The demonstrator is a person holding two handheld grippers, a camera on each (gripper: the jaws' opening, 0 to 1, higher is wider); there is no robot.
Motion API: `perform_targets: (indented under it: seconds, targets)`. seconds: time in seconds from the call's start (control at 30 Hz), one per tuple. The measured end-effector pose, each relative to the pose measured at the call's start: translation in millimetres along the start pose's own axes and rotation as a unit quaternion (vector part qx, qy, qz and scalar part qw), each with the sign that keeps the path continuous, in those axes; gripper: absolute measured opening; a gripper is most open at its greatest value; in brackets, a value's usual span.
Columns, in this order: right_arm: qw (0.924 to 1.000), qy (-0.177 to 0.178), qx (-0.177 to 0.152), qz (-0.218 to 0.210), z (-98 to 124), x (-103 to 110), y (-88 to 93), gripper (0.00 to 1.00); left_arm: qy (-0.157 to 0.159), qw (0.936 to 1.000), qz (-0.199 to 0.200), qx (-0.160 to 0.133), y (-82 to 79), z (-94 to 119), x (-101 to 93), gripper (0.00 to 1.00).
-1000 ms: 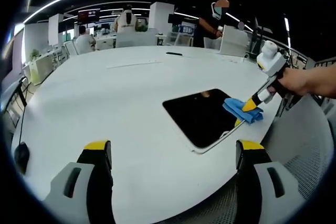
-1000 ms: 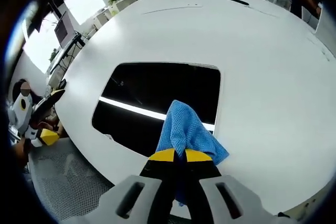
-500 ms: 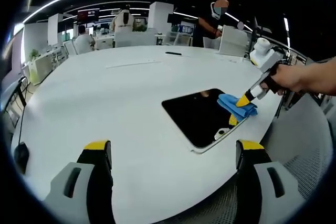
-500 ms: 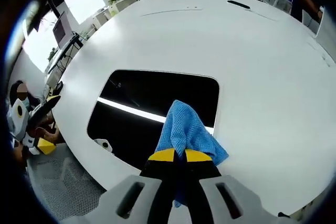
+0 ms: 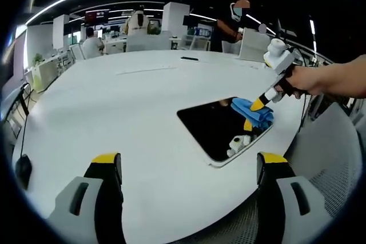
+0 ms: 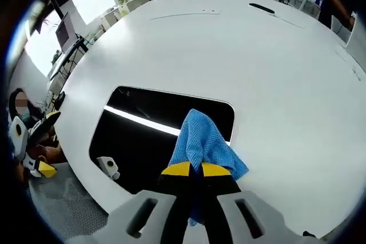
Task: Wipe the mirror surface with the cleaning cloth until all visible marks leave the cleaned area.
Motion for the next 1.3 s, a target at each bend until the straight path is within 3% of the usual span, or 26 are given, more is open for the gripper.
perform_targets:
  seconds: [1.3]
  targets:
    - [0.9993,0.017,-0.001,0.033,-30,-16,-52.7,0.00,0.002,1.0000,0.008,0.006,1.6,-1,0.9,0.99]
Point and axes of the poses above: the point that each gripper's makers call its tool centre point, and the gripper's own axes: z roughly backward along the fingers, x roughly to its left, y roughly out of its underside, the point moved 6 cm from there along z, roughly backward along the fingers, and after that the axes turned 7 degrees about -x, right-handed, at the moved point
